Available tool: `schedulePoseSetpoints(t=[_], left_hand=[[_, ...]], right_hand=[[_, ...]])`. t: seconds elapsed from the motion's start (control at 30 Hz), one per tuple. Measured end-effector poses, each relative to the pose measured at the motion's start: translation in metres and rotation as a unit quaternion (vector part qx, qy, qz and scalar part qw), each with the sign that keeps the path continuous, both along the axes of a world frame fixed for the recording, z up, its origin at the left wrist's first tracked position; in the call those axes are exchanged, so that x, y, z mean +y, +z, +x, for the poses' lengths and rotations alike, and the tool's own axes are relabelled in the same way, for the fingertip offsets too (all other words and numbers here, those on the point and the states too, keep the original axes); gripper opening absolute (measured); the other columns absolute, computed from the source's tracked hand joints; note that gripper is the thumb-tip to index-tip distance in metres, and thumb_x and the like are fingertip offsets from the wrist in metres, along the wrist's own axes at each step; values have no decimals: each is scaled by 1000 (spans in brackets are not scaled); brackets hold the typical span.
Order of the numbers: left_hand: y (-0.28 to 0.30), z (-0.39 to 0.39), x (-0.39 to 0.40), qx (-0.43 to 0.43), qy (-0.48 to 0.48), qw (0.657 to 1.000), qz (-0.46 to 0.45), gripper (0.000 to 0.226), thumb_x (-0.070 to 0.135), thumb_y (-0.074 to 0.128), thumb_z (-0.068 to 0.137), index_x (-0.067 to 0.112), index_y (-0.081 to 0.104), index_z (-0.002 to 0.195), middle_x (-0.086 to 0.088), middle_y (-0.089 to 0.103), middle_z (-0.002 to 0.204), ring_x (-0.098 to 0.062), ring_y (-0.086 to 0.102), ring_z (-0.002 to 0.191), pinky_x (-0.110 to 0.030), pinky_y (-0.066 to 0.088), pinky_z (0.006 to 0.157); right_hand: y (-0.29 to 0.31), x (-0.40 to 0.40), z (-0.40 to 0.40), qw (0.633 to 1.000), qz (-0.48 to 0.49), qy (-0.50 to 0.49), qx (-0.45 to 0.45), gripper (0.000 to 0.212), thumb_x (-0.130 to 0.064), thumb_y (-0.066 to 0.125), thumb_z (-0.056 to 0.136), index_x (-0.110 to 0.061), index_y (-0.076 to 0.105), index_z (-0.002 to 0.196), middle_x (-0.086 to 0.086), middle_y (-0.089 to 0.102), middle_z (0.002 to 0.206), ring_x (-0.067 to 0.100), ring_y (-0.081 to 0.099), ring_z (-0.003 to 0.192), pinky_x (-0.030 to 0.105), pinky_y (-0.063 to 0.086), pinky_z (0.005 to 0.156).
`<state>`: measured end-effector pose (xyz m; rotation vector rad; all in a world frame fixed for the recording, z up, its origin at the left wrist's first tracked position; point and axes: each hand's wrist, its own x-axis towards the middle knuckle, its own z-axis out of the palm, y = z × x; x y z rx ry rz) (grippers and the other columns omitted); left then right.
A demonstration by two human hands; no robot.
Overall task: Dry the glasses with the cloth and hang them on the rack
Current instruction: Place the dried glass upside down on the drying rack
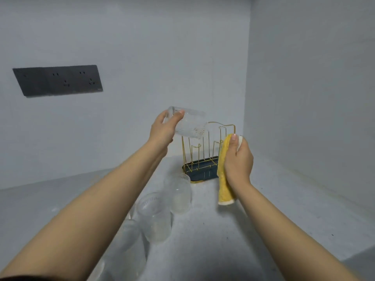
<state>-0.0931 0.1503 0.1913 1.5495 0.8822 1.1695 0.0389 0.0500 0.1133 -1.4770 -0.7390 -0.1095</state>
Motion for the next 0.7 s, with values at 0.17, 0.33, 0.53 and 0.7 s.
schedulePoseSetpoints(t=[0.17,0.33,0.53,0.7], left_hand=[[13,16,62,-23,37,998,44,74,40,68,88,22,33,151,-2,38,154,-24,42,136,-43,43,108],[19,34,122,20,27,995,95,69,39,69,88,26,39,148,0,41,153,-18,37,141,-39,32,116],[10,44,180,116,-36,986,115,58,32,69,89,25,48,143,-2,47,148,-19,43,136,-34,33,114],[-4,45,197,172,-115,975,84,53,26,67,92,24,50,142,-1,52,144,-17,48,131,-33,37,110]], right_hand=[[15,40,6,999,0,22,-35,39,-40,29,98,-14,44,74,-5,46,63,11,46,60,25,33,51],[13,69,5,998,29,47,-32,41,-52,24,92,-23,37,65,-6,41,58,10,43,55,26,31,50],[-6,89,5,996,54,75,9,44,-60,26,83,-25,47,69,-5,49,59,11,52,58,28,43,55],[-16,95,9,993,60,91,43,41,-60,27,81,-27,50,73,-6,55,66,8,57,68,22,43,57]])
